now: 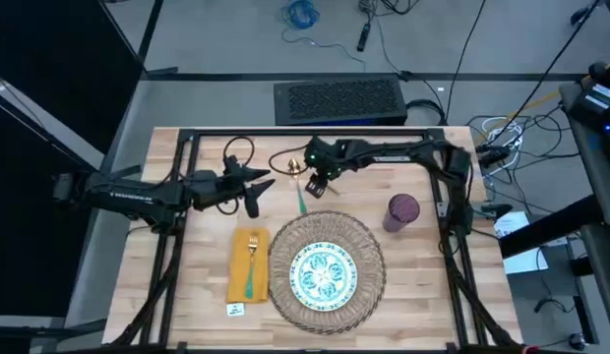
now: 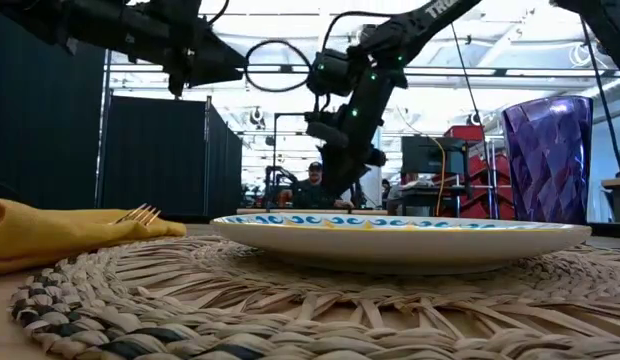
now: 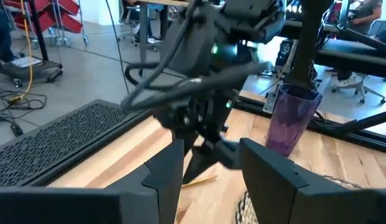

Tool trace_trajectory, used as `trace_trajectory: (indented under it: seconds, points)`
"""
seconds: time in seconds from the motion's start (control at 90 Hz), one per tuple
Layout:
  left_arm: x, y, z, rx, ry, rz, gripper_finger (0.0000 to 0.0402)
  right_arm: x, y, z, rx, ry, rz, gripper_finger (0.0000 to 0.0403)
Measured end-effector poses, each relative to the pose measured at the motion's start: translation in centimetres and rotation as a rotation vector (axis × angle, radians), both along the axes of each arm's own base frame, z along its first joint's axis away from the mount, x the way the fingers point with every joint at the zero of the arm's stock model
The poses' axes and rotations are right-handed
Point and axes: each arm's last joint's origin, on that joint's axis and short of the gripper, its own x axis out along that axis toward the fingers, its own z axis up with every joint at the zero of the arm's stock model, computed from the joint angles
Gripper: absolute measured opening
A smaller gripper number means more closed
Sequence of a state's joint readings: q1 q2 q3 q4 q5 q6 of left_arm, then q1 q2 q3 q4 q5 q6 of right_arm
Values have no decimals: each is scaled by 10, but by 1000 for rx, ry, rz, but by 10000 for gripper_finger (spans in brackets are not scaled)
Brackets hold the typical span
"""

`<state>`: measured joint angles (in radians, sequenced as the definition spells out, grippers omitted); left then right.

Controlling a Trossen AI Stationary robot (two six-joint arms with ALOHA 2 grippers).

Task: Set table place
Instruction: Put the gold table knife to the right of the white plate on the brown table mat

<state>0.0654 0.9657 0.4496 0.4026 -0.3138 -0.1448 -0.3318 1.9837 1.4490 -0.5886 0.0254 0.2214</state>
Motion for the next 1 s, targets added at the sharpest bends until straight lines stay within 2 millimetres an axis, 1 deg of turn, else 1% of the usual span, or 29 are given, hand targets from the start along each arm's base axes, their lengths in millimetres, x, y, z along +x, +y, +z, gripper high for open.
trace_trajectory:
  seconds: [0.122, 0.356, 0.656, 1.0]
  points:
    - [0, 0, 0, 0, 1, 0, 141, 1, 0, -8, 9, 25, -3, 159]
    - [0, 0, 0, 1, 0, 0, 141, 1, 0, -8, 5, 13, -10, 141]
    - [0, 0, 0, 1, 0, 0, 141, -5, 2, -22, 20, 31, -27, 139]
    - [0, 0, 0, 0, 0, -1, 141, -4, -1, -21, -23, 10, -47, 139]
